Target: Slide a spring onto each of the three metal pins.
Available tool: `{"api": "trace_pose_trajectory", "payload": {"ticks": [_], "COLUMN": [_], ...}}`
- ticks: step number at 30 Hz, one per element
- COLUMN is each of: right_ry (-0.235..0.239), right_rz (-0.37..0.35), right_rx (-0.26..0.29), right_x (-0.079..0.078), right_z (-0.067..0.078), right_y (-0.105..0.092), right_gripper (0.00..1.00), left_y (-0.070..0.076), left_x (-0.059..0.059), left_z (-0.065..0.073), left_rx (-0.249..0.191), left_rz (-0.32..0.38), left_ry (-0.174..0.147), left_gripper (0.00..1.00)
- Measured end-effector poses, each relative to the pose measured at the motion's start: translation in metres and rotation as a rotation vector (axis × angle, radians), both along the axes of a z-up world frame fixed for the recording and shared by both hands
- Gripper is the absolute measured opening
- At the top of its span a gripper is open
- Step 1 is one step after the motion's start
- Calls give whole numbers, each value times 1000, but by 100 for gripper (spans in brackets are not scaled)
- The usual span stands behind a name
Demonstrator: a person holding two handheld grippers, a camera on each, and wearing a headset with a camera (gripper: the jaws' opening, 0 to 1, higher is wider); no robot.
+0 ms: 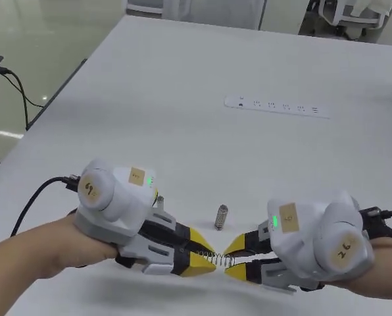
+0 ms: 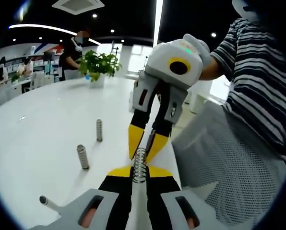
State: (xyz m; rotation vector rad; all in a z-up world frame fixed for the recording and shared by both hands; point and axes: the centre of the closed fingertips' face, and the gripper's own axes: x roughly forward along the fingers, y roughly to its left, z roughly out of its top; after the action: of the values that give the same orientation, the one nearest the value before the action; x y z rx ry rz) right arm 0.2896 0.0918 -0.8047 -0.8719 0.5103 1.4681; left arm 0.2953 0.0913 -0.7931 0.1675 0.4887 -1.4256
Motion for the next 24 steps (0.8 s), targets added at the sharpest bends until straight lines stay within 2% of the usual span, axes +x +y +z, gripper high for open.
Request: {"api": "trace_pose_trajectory", "payload": {"ticks": [9, 14, 16, 19, 24], "right_ry": [-23, -16, -1, 50, 47], "right_rz": [17, 29, 31, 16, 13], "right_rx": [35, 50, 56, 111, 135], "right_x": [1, 2, 1, -3, -2], "right_z": [15, 22, 26, 35, 41], "right_y": [3, 6, 7, 15, 24], "right_gripper": [7, 7, 7, 7, 7], "left_y": [1, 1, 1, 1, 0], "left_x": [0, 1, 0, 0, 2], "left_z": [-4, -3, -3, -5, -4], "left_rx": [16, 18, 18, 31, 42], "left_rz": [3, 7, 8, 6, 16], "left_ry": [-22, -35, -35, -49, -68], "left_gripper": [3, 3, 3, 3, 3]}}
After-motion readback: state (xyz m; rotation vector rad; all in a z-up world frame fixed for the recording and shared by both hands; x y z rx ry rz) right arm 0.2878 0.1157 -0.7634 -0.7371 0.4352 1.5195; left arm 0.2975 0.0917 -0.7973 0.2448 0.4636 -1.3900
